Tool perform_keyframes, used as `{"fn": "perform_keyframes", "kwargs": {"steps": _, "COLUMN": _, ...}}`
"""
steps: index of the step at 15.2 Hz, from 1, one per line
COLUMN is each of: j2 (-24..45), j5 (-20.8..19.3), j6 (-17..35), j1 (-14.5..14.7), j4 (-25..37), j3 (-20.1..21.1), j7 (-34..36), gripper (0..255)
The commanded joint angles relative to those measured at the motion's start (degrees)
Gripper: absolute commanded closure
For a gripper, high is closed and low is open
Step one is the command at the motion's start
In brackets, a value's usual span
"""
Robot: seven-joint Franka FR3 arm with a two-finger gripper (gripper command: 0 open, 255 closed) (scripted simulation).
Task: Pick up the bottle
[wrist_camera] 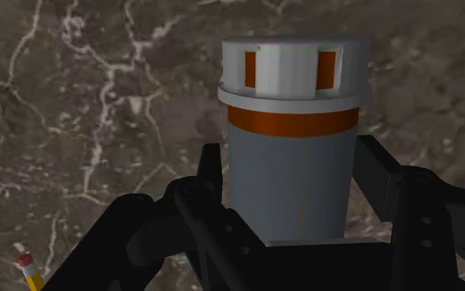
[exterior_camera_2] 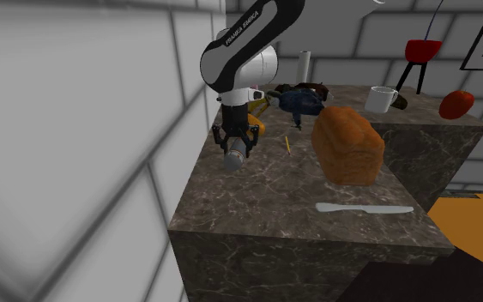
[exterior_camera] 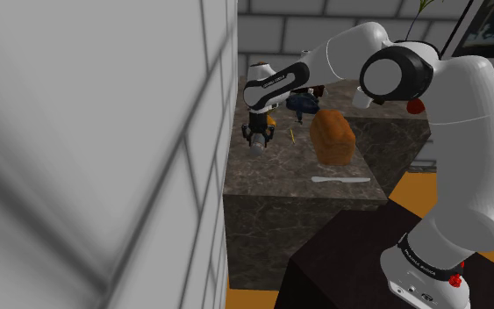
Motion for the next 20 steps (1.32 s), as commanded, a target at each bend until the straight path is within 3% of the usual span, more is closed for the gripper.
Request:
{"fn": "perform_keyframes", "kwargs": {"steps": 1, "j2": 0.0, "j5": 0.0, "j6": 0.0, "j1": 0.0, "j4": 0.0, "j3": 0.0, "j7": 0.0, "gripper": 255}}
{"fn": "perform_keyframes", "kwargs": {"steps": 6, "j2": 0.0, "j5": 0.0, "j6": 0.0, "j1": 0.0, "j4": 0.0, "j3": 0.0, "j7": 0.0, "gripper": 255}}
{"fn": "perform_keyframes", "kwargs": {"steps": 20, "j2": -5.2, "j5": 0.3, "j6": -8.0, "j1": -0.2, "j4": 2.8, "j3": 0.2, "j7": 0.2, "gripper": 255}}
